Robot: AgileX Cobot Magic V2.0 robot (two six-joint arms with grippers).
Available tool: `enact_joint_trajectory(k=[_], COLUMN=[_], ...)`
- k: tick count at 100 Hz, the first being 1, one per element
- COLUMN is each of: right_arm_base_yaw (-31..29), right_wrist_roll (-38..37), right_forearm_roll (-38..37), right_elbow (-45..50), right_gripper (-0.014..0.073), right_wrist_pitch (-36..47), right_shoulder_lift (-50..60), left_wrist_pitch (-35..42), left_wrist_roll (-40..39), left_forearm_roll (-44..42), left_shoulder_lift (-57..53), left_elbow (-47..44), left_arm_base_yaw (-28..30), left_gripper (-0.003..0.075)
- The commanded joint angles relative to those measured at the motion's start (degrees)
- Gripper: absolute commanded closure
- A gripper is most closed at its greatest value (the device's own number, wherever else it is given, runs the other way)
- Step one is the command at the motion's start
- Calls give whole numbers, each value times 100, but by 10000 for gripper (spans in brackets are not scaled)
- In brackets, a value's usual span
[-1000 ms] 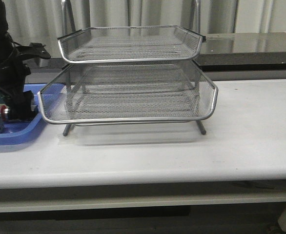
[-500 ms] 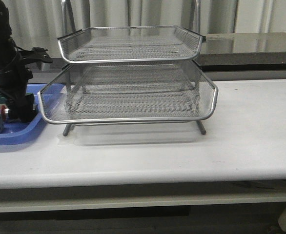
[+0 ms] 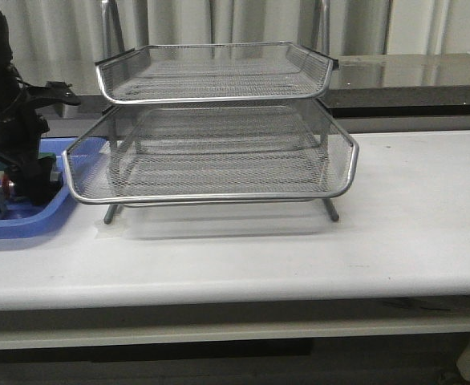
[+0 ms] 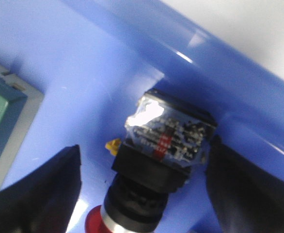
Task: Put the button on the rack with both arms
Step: 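Lower the left gripper onto the red-capped push button and grasp it, then lift the push button and carry it over the pulled-out tier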
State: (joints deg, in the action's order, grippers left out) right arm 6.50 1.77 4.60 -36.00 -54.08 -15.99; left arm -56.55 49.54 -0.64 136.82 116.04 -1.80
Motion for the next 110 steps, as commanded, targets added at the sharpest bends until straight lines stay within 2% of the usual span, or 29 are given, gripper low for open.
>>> enact_joint_trajectory(k=[1,18,37,58,74,82,110], right_arm_base_yaw=[-13,-13,-13,-13,-13,-13,-13], right_wrist_roll=[-1,-1,-1,-1,-1,-1,-1], right_forearm_roll=[47,47,47,47,47,47,47], right_elbow=[-181,-181,-181,-181,-181,-181,-181], right_gripper=[664,664,664,664,664,664,664], right_wrist_pitch=[395,395,395,395,395,388,388], right_shoulder_lift=[-61,-61,-61,-61,-61,-61,-61], left_wrist_pitch=[70,70,-59,-868,-1627,-1627,-1627], left_wrist_roll=[-9,-9,-9,-74,-482,-941,-1092], left_forearm_roll=[64,64,64,95,103,121,346], left_shoulder_lift=[-338,-338,-338,-338,-338,-443,-1362], left_elbow=[170,170,229,1025,2003,2390,2502], left_arm_base_yaw=[7,7,7,53,149,242,325], left_gripper=[293,490,619,650,661,661,660])
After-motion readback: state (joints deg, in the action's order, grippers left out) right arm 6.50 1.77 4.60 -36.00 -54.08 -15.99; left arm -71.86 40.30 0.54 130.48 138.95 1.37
